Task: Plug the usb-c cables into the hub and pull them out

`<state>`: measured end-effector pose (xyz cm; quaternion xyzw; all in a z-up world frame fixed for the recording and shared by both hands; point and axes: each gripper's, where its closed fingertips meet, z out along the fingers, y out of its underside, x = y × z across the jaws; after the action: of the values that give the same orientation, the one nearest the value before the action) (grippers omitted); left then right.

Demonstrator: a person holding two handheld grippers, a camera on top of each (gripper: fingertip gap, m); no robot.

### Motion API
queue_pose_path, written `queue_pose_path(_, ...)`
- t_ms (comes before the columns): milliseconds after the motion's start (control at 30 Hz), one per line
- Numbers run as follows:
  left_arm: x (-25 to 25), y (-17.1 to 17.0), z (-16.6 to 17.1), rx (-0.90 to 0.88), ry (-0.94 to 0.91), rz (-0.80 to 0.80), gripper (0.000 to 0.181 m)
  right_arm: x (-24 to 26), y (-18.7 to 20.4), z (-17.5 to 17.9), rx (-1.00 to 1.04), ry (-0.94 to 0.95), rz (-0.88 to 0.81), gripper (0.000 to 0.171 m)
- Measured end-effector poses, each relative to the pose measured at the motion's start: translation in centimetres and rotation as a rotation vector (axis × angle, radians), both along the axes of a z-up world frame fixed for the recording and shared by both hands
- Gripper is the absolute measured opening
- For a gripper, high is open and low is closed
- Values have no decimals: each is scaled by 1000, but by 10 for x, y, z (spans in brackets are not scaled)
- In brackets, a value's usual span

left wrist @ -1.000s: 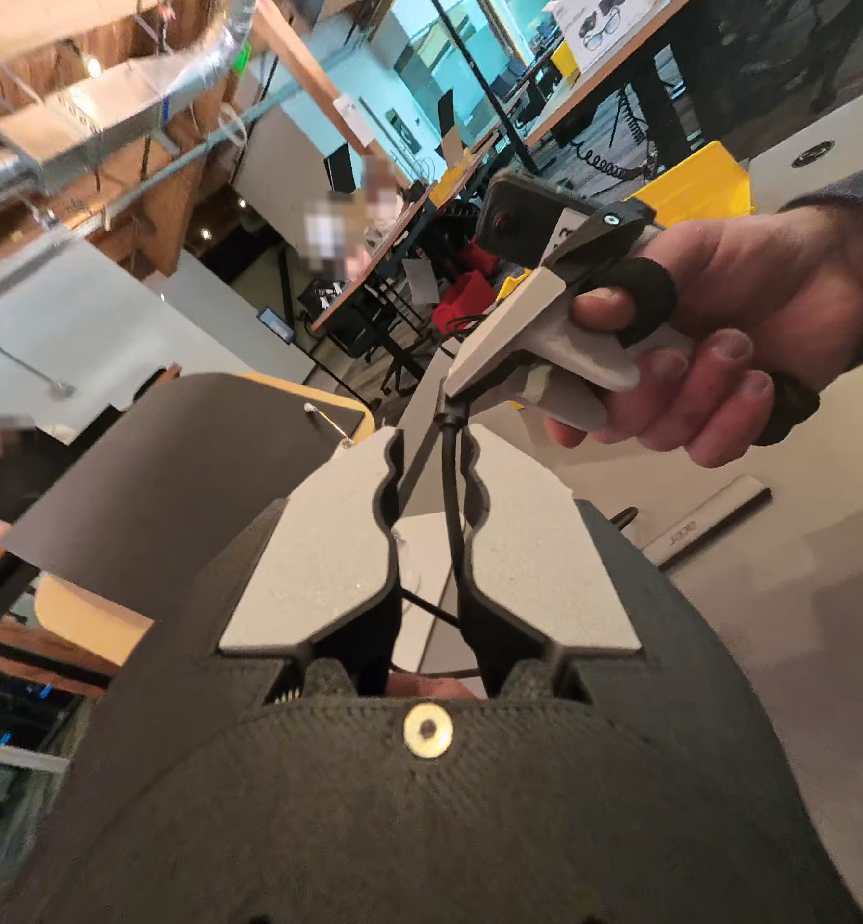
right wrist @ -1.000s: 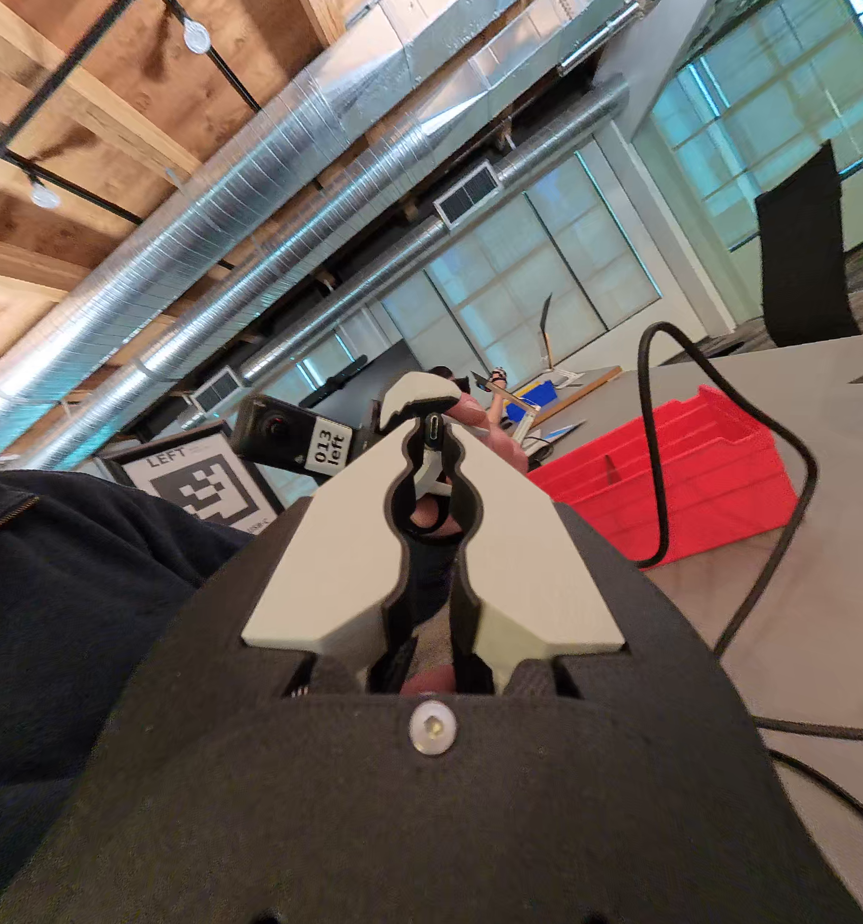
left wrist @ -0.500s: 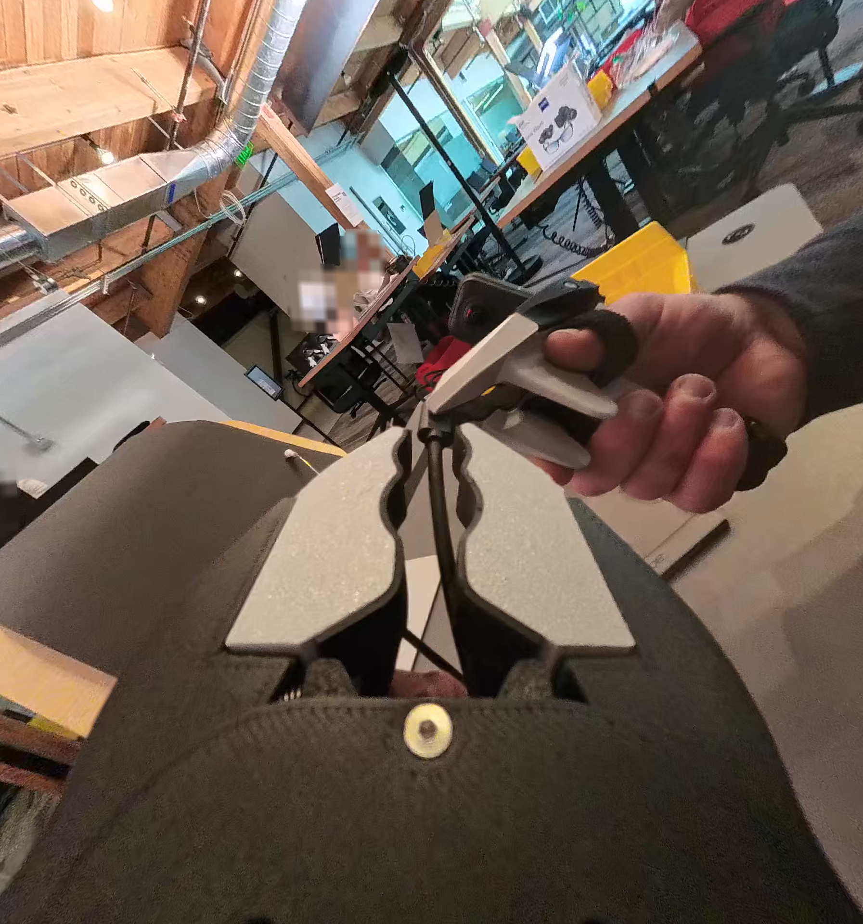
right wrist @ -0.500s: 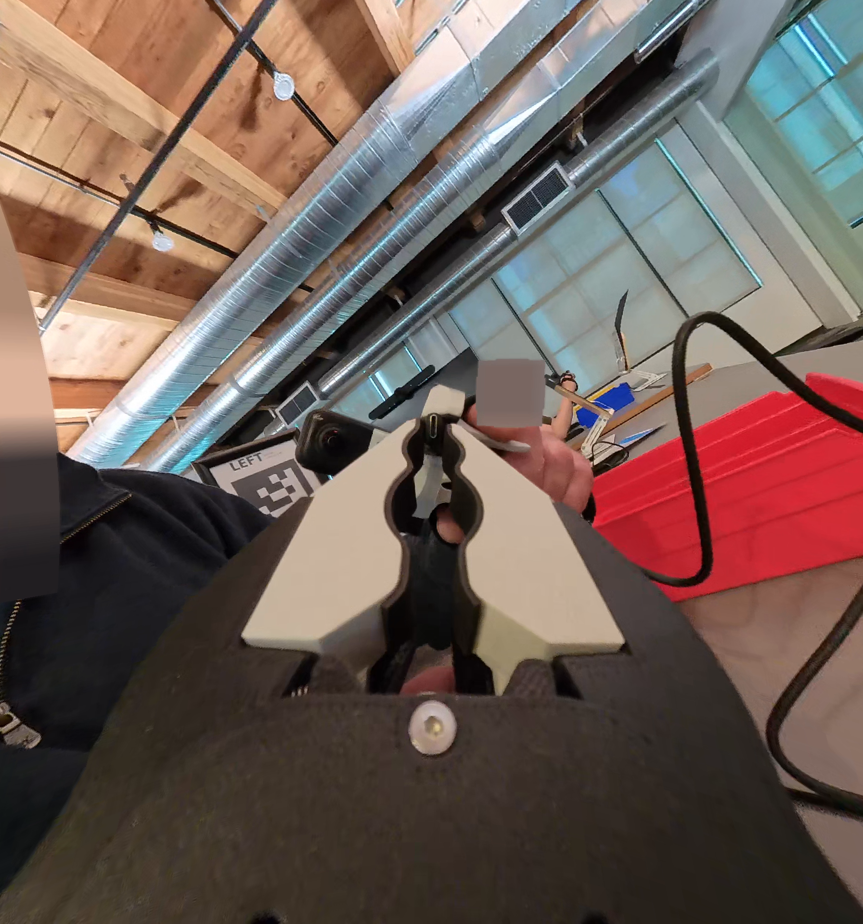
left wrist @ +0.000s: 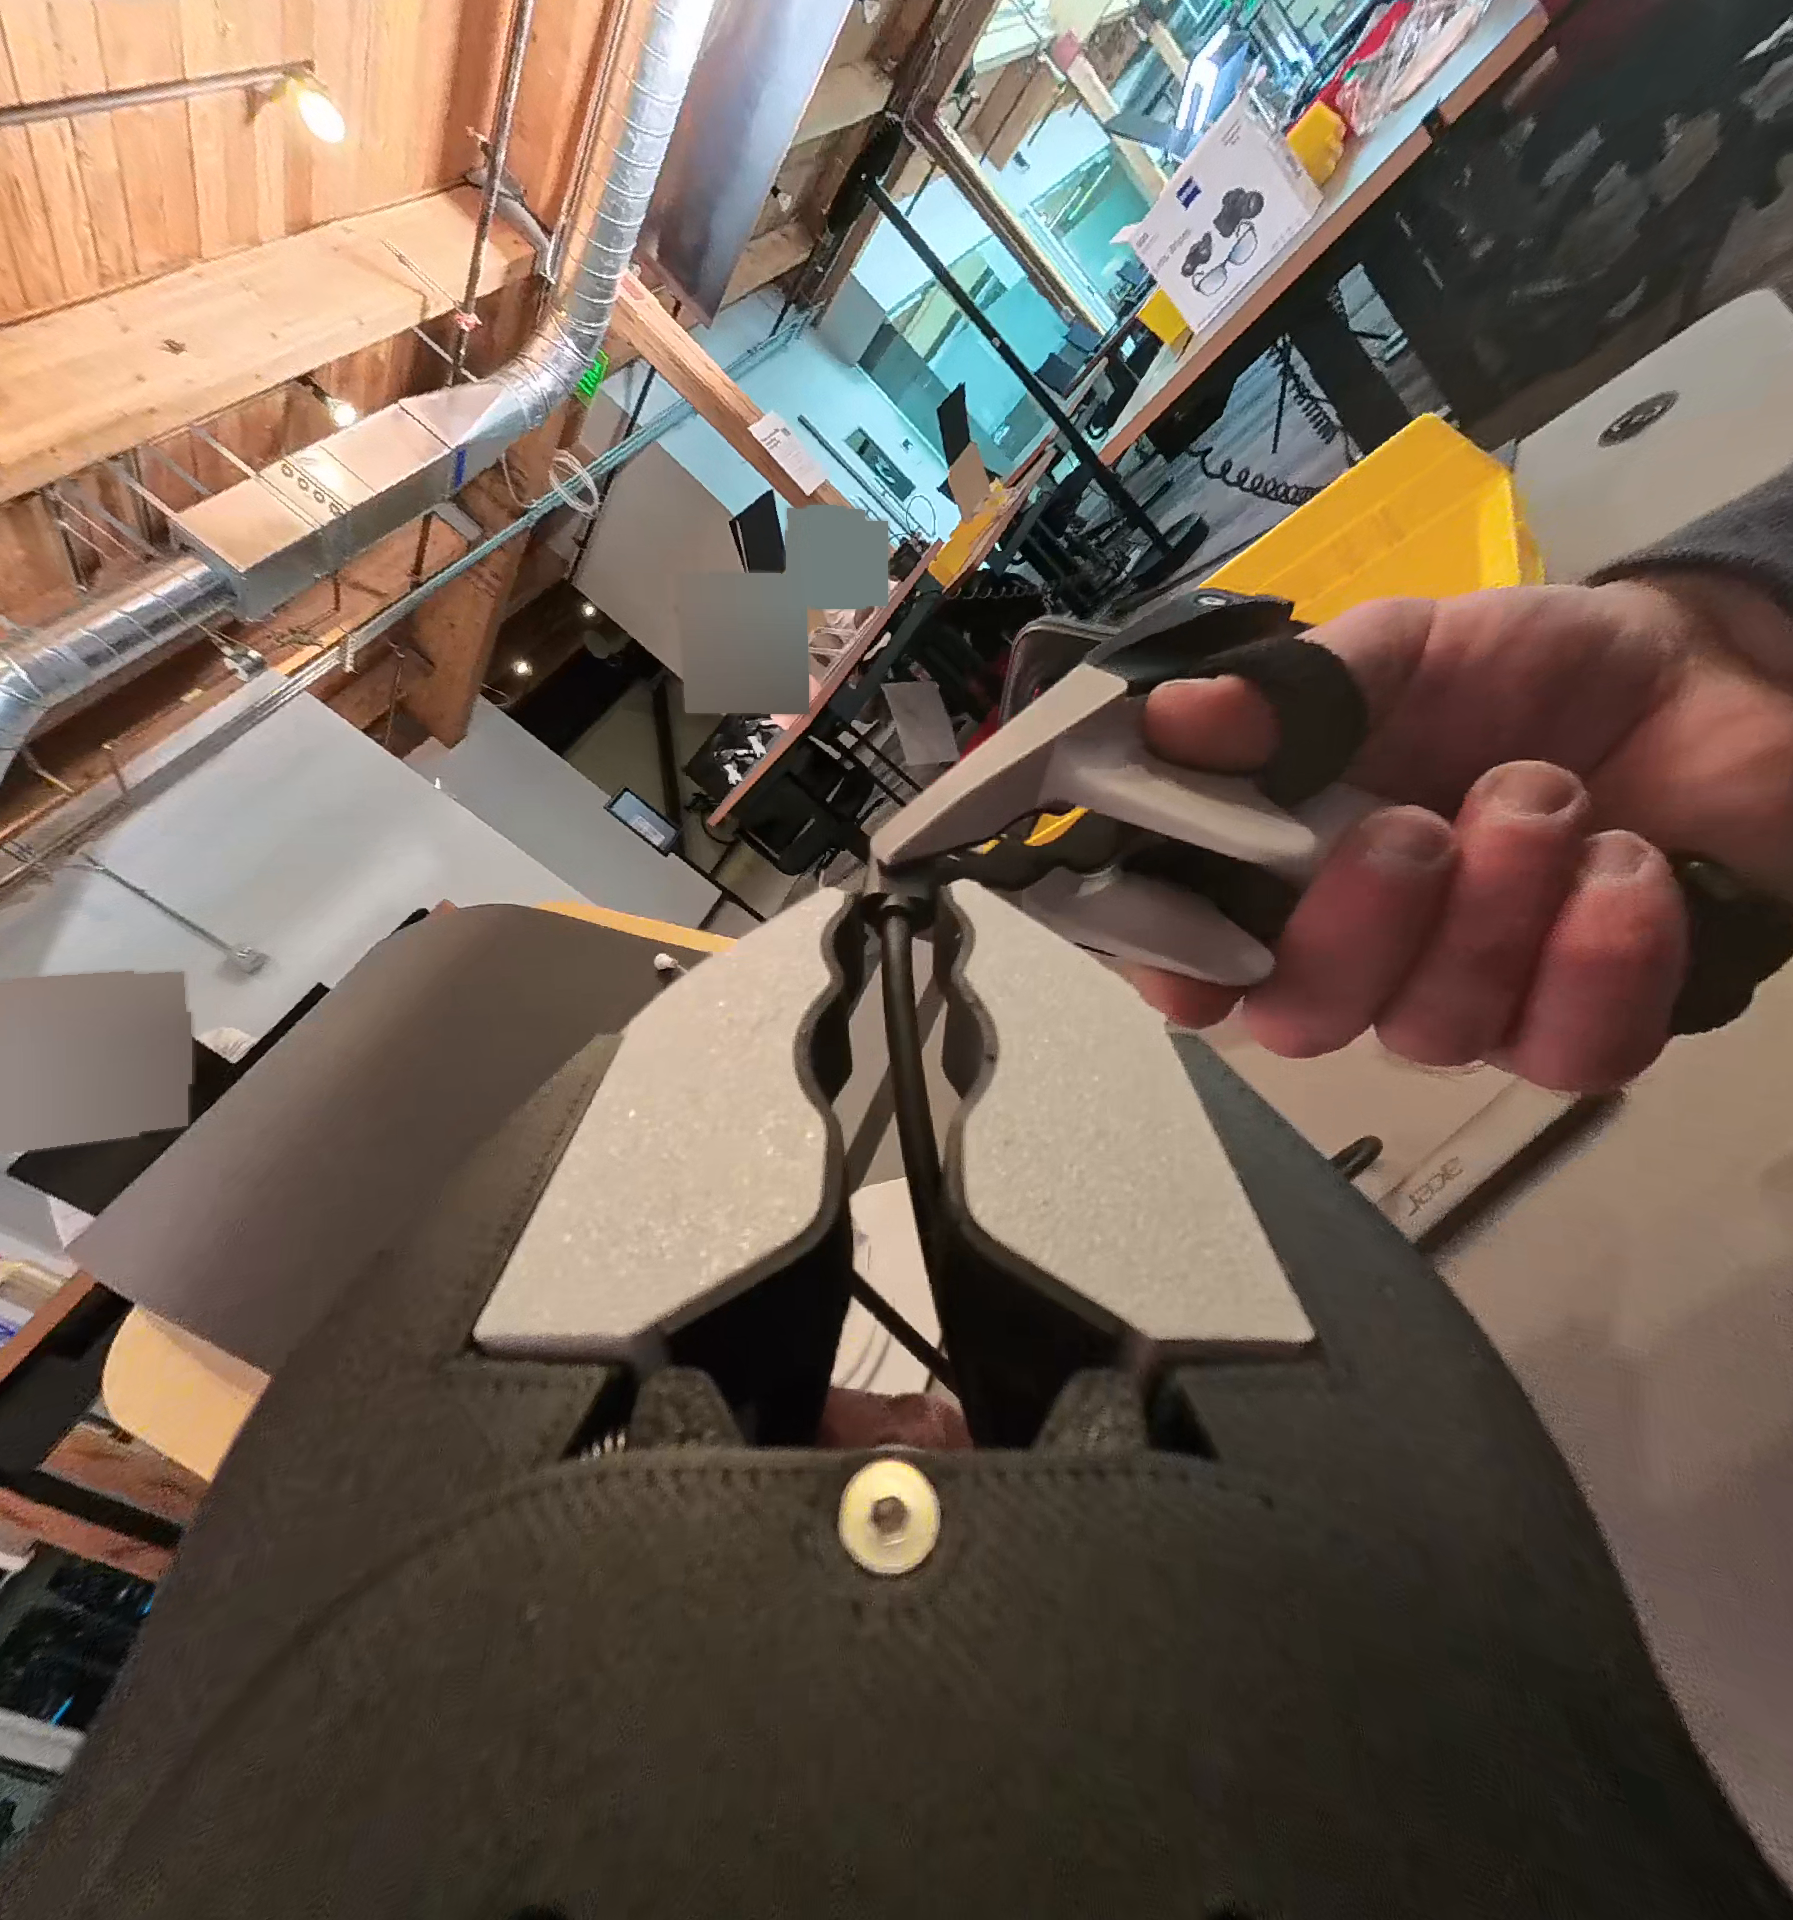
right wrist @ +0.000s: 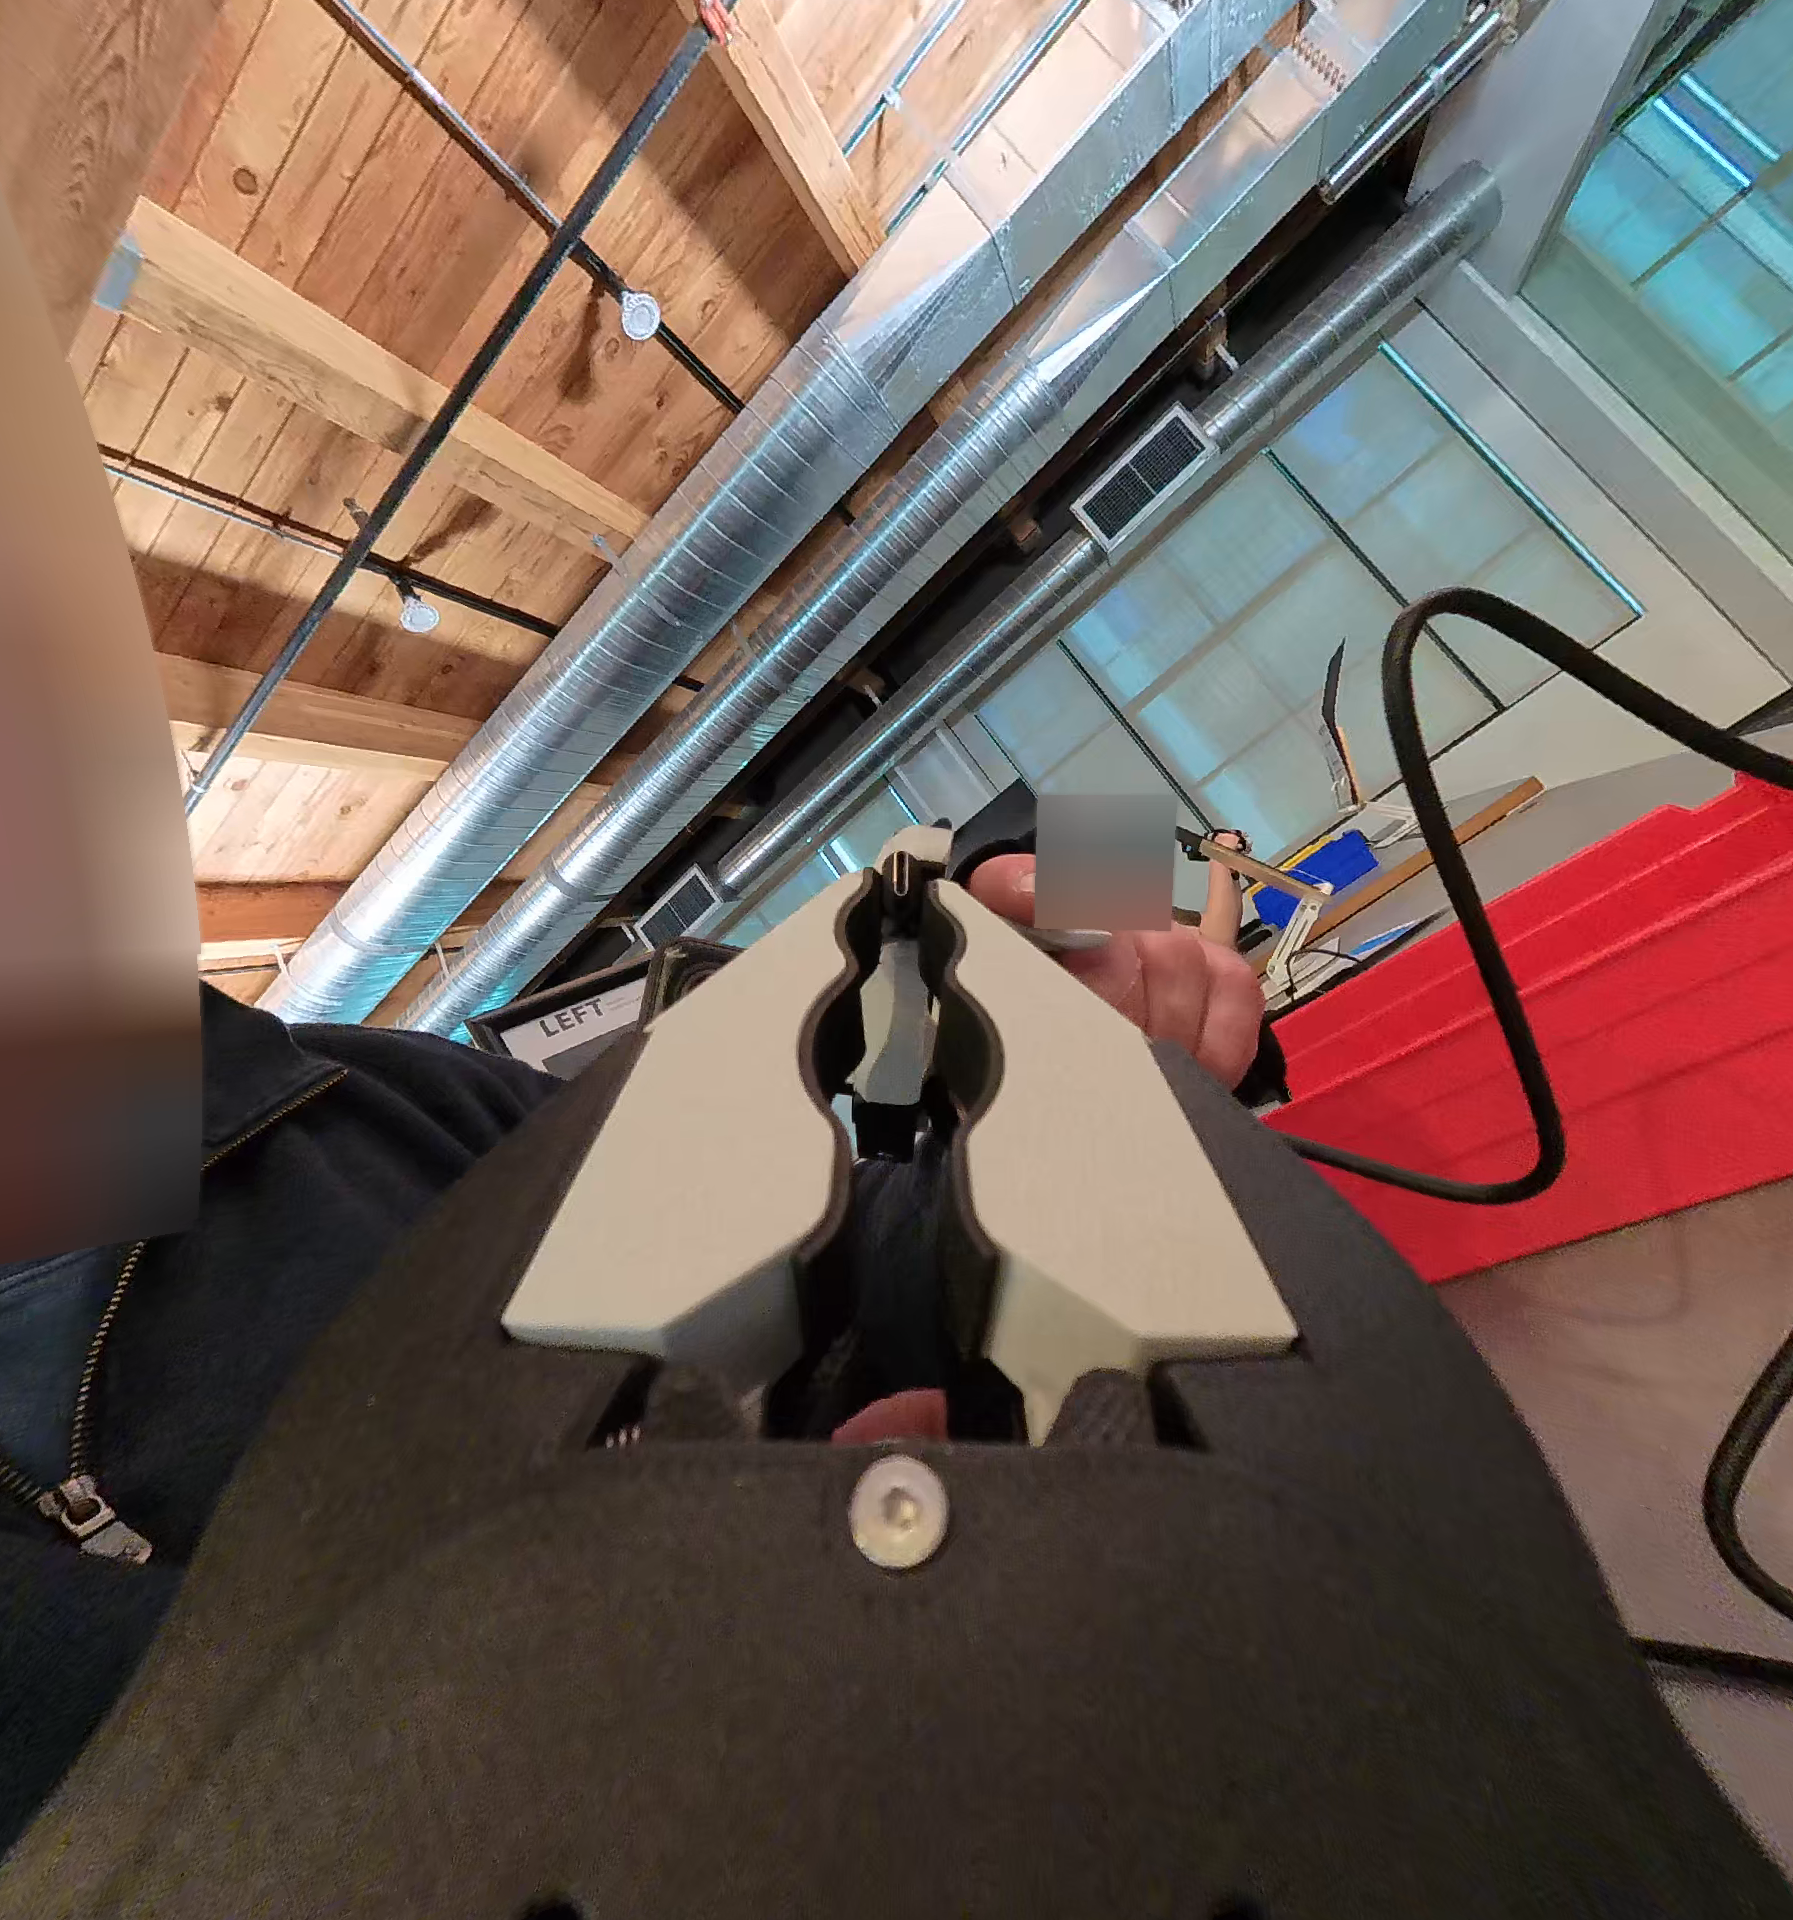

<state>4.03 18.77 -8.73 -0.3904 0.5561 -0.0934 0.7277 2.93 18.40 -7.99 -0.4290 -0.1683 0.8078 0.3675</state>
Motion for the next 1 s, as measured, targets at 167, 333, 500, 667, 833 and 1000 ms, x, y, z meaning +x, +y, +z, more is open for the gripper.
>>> queue_pose_path(167,0,3,-4,-46,9,25,12,0,4,-3,4,-42,-35,4)
queue_pose_path(333,-7,14,-14,-187,7,61,12,7,25,-15,138,-263,-241,13)
queue_pose_path(500,-8,13,-17,-223,39,56,12,5,22,-17,250,-421,-240,9)
queue_pose_path(667,-4,10,-20,-226,68,45,12,1,15,-15,176,-359,-97,4)
queue_pose_path(833,-4,6,-21,-191,72,29,12,1,10,-15,146,-343,-39,2)
queue_pose_path(1000,-3,1,-16,-142,58,6,12,2,5,-9,116,-295,9,2)
